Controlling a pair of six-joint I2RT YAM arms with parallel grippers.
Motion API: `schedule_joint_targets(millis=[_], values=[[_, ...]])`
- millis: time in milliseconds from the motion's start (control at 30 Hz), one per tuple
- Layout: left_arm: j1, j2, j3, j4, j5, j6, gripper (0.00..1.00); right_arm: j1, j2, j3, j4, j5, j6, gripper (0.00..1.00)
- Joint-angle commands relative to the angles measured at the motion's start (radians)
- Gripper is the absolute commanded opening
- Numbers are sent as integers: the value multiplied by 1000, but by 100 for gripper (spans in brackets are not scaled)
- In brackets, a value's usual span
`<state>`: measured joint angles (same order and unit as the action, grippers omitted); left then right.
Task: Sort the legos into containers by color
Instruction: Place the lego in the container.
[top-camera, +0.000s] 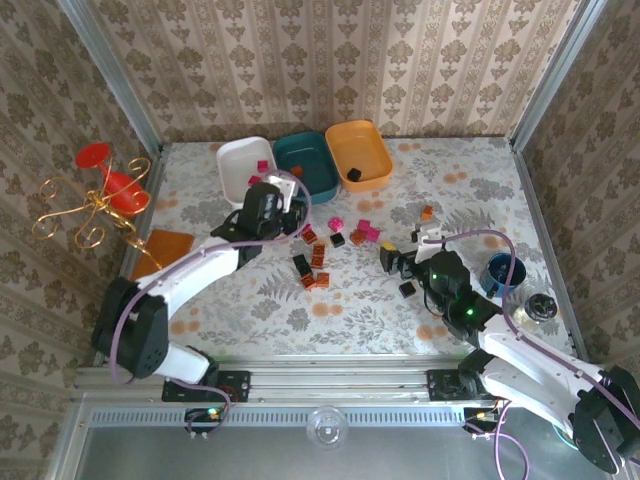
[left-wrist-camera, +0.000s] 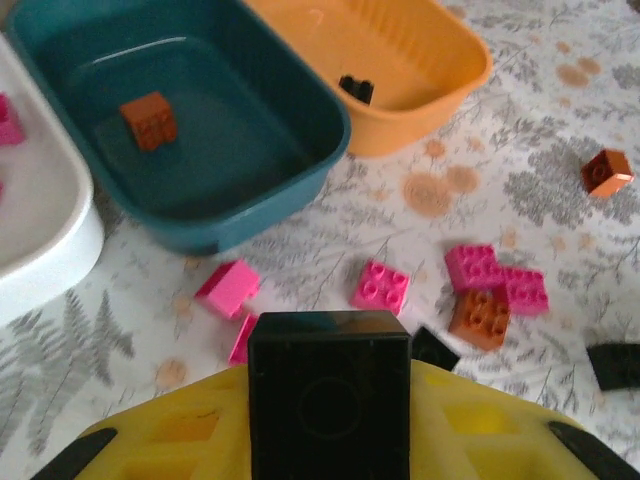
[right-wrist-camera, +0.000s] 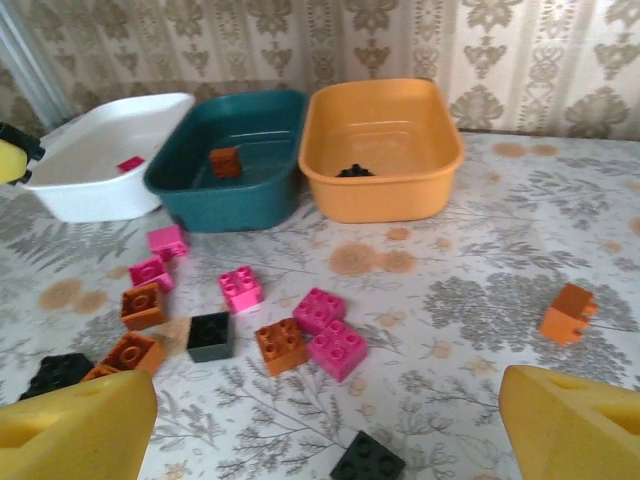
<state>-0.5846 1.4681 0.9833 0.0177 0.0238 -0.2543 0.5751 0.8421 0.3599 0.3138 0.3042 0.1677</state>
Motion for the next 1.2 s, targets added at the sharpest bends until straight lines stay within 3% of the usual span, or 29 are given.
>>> schedule_joint_targets(millis=[0,333,600,700,833,1000,1067,1167], values=[[3,103,107,38,41,1,35,5,6,-3,11,104,11,90],[3,478,485,53,92,-11,34,2,66,-40,105,136,-22,91],[2,871,995,-70,140,1,35,-4,124,-72,196,117,-43,92],[2,1009,1211,-177,117,36,41,-4,126,-70,184,116,-37,92],[3,1136,1485,-306,121,59,60,-6,106,-38,98,137,3,92],[4,1055,1435,-327,175,53,72,-9,93,31,-101,210,118,92],[2,961,1325,-328,212,49,74,-27,86,30,-146,219,175,92],[-10,759,1058,-282,238,50,75,-83,92,45,-216,137,253,91]])
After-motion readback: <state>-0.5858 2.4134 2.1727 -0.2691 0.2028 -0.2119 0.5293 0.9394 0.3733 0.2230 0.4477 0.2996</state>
